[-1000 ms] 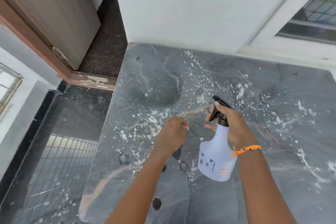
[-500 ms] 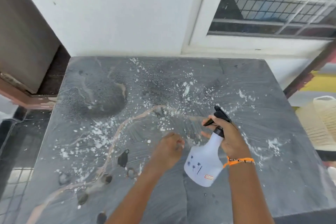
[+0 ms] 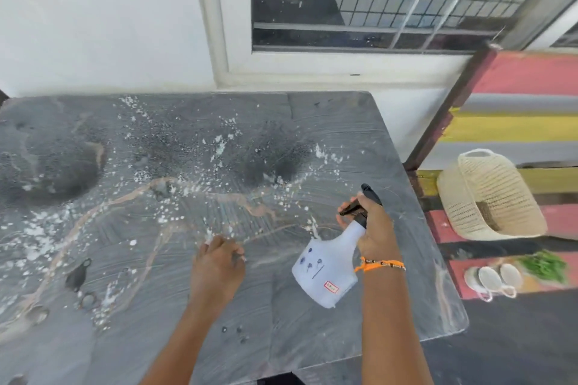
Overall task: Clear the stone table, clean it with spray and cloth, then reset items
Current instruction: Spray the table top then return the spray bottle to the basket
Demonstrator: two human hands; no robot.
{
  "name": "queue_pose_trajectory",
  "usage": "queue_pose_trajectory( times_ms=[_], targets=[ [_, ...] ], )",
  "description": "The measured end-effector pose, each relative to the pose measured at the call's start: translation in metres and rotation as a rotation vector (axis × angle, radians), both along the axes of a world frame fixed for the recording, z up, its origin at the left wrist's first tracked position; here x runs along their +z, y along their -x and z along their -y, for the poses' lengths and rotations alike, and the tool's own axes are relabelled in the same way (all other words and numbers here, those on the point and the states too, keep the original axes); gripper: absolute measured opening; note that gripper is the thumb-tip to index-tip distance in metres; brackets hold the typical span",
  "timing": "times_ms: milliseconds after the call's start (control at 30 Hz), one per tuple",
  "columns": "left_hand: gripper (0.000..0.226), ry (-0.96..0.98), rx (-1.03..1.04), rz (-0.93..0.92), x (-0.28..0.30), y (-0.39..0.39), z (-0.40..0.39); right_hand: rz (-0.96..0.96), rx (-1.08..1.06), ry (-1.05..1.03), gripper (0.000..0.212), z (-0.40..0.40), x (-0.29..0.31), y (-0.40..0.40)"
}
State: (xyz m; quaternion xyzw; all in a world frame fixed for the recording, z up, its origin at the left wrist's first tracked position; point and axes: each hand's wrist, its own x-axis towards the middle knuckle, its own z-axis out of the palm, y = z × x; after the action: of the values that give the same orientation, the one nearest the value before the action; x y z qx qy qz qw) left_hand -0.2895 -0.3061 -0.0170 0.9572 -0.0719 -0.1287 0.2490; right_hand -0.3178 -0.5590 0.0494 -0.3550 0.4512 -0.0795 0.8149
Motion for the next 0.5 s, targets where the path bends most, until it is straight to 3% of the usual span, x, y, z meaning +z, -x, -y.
queue_pose_trajectory(
  times_ms=[100,200,333,500],
  targets=[
    [0.014,0.018,0.018,-0.014,-0.002,0.003,-0.005,0.002,-0.081,-0.074,0.032,0.010,-0.006,0.007],
    [0.019,0.086,0.020,0.007,0.001,0.011,-0.010,0.002,0.020,-0.114,0.030,0.005,-0.009,0.012],
    [0.033,0.100,0.032,0.054,0.010,0.027,-0.027,-0.005,0.385,-0.044,0.021,-0.031,-0.007,0.008],
    [0.050,0.039,0.187,0.078,0.016,0.069,-0.090,-0.021,0.911,0.091,0.023,-0.142,-0.005,0.015]
  ],
)
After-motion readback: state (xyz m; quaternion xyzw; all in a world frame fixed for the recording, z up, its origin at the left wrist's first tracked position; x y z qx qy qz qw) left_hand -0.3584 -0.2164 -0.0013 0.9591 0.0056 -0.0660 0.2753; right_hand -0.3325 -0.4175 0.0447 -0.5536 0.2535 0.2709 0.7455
